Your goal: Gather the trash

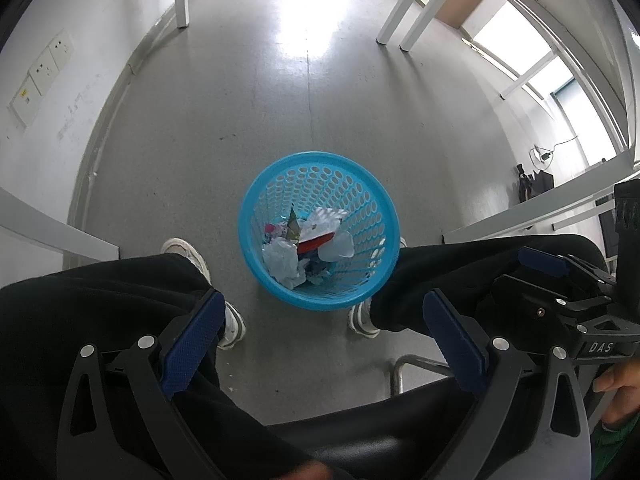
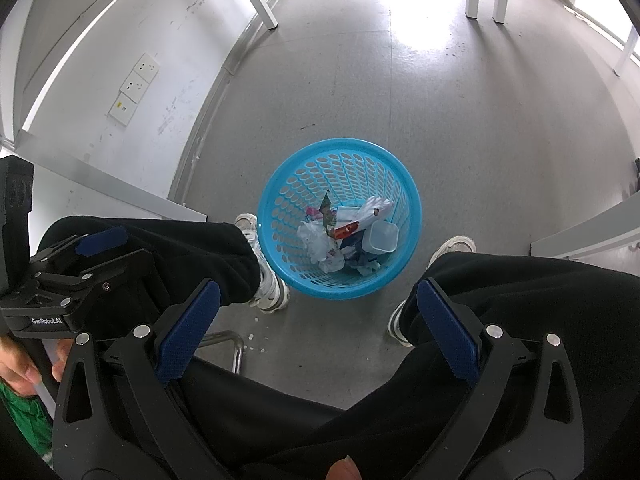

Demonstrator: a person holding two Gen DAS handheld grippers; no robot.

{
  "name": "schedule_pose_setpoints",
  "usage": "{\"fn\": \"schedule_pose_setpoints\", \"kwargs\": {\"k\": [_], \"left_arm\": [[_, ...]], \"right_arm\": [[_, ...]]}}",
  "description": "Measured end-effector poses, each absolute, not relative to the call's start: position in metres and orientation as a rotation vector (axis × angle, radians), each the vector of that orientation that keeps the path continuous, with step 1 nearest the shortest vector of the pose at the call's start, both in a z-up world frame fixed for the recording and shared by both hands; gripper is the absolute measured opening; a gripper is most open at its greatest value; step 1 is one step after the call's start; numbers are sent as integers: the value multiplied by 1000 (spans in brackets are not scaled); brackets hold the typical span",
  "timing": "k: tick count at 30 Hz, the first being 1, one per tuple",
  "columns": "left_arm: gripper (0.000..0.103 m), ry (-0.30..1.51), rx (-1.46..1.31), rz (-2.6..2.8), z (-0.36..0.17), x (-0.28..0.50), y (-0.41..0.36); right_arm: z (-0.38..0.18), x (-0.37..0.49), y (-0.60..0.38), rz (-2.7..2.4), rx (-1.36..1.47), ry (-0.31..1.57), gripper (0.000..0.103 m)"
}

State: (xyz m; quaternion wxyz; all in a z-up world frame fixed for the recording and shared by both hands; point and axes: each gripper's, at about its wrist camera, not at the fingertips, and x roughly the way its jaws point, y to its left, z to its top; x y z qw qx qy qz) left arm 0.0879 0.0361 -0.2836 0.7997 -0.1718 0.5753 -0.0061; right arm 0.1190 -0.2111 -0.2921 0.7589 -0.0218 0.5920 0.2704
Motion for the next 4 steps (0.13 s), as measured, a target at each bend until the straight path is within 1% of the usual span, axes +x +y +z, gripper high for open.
{"fn": "schedule_pose_setpoints", "kwargs": {"k": [4], "left_arm": [[97, 1237, -378, -4, -285, 87, 39]], "right_arm": [[-292, 120, -211, 589, -46, 1289, 94]]}}
